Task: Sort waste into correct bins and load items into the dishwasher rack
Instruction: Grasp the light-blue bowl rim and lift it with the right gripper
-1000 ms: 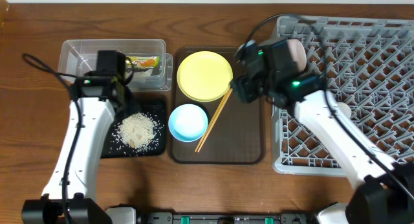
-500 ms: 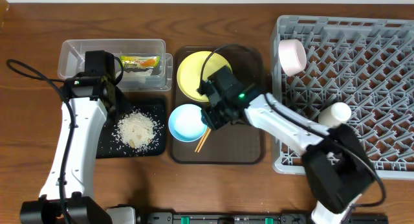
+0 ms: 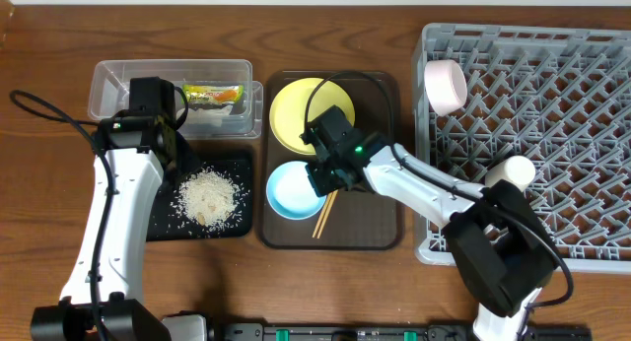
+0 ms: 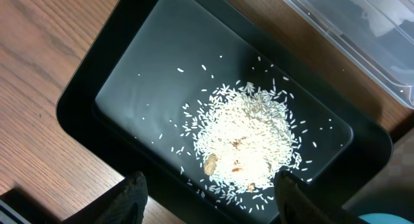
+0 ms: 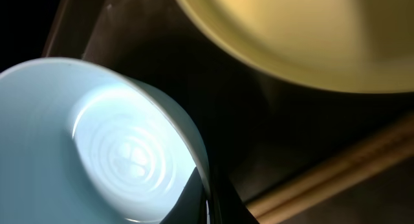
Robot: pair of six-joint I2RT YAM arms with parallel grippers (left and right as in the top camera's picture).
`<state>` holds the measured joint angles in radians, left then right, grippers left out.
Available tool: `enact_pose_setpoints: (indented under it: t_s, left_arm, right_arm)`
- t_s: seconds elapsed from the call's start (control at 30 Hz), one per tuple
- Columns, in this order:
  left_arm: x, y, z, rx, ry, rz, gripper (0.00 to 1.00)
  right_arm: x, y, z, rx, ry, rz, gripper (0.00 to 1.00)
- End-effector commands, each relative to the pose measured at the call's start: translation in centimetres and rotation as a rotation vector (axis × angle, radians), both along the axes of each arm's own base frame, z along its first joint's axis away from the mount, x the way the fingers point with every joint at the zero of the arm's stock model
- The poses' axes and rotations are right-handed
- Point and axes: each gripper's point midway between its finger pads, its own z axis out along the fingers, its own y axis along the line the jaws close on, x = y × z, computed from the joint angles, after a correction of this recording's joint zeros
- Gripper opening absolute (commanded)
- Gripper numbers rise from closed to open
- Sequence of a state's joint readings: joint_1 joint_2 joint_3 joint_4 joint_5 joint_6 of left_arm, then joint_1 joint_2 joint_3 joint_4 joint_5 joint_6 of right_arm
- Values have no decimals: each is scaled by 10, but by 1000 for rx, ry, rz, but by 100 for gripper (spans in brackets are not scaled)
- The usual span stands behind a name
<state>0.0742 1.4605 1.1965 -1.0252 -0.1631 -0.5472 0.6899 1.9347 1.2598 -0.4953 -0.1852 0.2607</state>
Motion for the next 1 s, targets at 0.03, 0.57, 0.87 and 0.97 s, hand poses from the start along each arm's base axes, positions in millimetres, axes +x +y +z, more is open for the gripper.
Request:
enact_pose_setpoints:
  t_s: [0.03,0.57,0.87,0.97]
  left_arm:
    - [-2,1,1,0,0,13,65]
    - [-1,1,1,0,-4,13,66]
    - [0,2,1,1,-8,13,66]
    - [0,2,1,1,-8,13,66]
  right_arm:
    - [41,-28,64,46,-165,-124,1]
    - [121,-293,228,-523,-777,-594,1]
    - [144,-389,277,-985,-958,-795,1]
    - [153,-401,268,-1037,-947,-789,1]
